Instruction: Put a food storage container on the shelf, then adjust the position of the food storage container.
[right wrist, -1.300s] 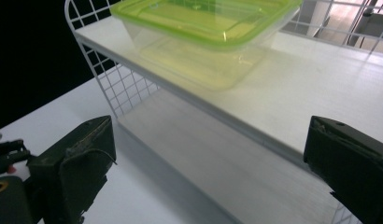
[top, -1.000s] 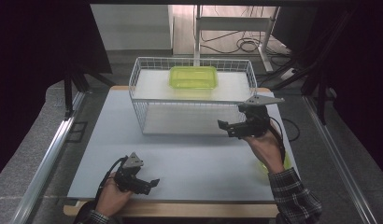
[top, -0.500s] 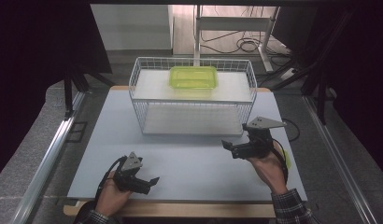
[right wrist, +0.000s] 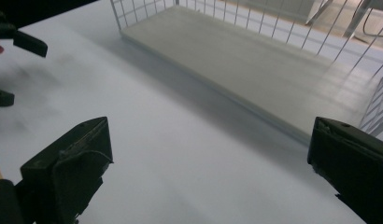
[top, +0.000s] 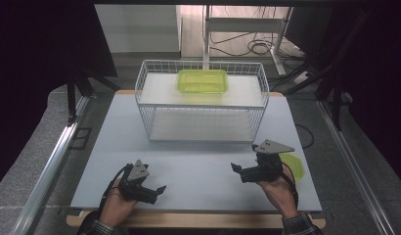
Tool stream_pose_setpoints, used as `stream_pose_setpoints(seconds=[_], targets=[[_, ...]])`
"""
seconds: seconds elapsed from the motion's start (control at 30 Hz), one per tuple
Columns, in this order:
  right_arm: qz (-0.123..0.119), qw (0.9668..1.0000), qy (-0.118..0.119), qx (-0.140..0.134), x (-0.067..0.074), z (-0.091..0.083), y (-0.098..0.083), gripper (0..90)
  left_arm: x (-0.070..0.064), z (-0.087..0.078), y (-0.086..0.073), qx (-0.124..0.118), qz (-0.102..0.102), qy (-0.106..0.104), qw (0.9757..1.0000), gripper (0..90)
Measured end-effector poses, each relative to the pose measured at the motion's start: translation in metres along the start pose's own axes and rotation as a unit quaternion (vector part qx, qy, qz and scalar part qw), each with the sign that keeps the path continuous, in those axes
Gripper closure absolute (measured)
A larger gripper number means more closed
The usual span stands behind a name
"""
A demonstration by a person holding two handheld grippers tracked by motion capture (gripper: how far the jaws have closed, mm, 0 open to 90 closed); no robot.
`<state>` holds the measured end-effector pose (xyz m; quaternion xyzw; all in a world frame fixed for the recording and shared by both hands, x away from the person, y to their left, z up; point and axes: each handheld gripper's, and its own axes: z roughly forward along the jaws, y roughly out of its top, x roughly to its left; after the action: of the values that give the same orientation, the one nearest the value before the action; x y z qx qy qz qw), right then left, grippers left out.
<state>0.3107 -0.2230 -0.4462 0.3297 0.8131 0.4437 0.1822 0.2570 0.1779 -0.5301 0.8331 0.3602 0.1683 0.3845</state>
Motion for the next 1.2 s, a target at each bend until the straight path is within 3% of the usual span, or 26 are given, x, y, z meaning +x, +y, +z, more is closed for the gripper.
stream_pose_setpoints(seconds=[0.3, 0.47, 0.63, 0.67, 0.73, 0.83, 0.93, 0.97, 1.0, 1.17, 1.2], targets=[[0.003, 0.9991, 0.001, 0.041, 0.005, 0.01, -0.022, 0.3, -0.001, 0.001, 0.0, 0.008, 0.008, 0.001, 0.9999, 1.5], [0.019, 0.998, -0.008, 0.059, 0.002, 0.011, -0.024, 0.2, -0.001, 0.001, 0.0, 0.01, 0.01, 0.0, 0.9999, 1.5], [0.055, 0.9964, -0.019, 0.062, -0.006, 0.006, -0.024, 0.2, -0.001, 0.002, -0.001, 0.012, 0.011, 0.001, 0.9999, 1.5], [0.066, 0.9952, -0.027, 0.067, -0.011, 0.002, -0.024, 3.0, -0.002, 0.002, -0.001, 0.014, 0.012, 0.001, 0.9998, 1.5], [0.066, 0.9945, -0.044, 0.068, -0.016, -0.003, -0.025, 8.1, -0.002, 0.002, -0.001, 0.015, 0.013, 0.002, 0.9998, 1.5], [0.078, 0.994, -0.049, 0.059, -0.025, -0.011, -0.025, 18.5, -0.002, 0.003, -0.001, 0.017, 0.013, 0.002, 0.9998, 1.5], [0.083, 0.9928, -0.071, 0.05, -0.034, -0.022, -0.026, 30.8, -0.002, 0.003, -0.001, 0.018, 0.014, 0.003, 0.9997, 1.5], [0.083, 0.9928, -0.071, 0.05, -0.034, -0.022, -0.026, 30.8, -0.002, 0.003, -0.001, 0.018, 0.014, 0.003, 0.9997, 1.5], [0.081, 0.9922, -0.082, 0.047, -0.041, -0.029, -0.027, 41.7, -0.002, 0.003, -0.001, 0.019, 0.015, 0.003, 0.9997, 1.5], [0.076, 0.9884, -0.119, 0.056, -0.057, -0.043, -0.034, 63.7, -0.002, 0.003, -0.001, 0.02, 0.016, 0.005, 0.9997, 1.5], [0.076, 0.9884, -0.119, 0.056, -0.057, -0.043, -0.034, 63.7, -0.002, 0.003, -0.001, 0.02, 0.016, 0.005, 0.9997, 1.5]])
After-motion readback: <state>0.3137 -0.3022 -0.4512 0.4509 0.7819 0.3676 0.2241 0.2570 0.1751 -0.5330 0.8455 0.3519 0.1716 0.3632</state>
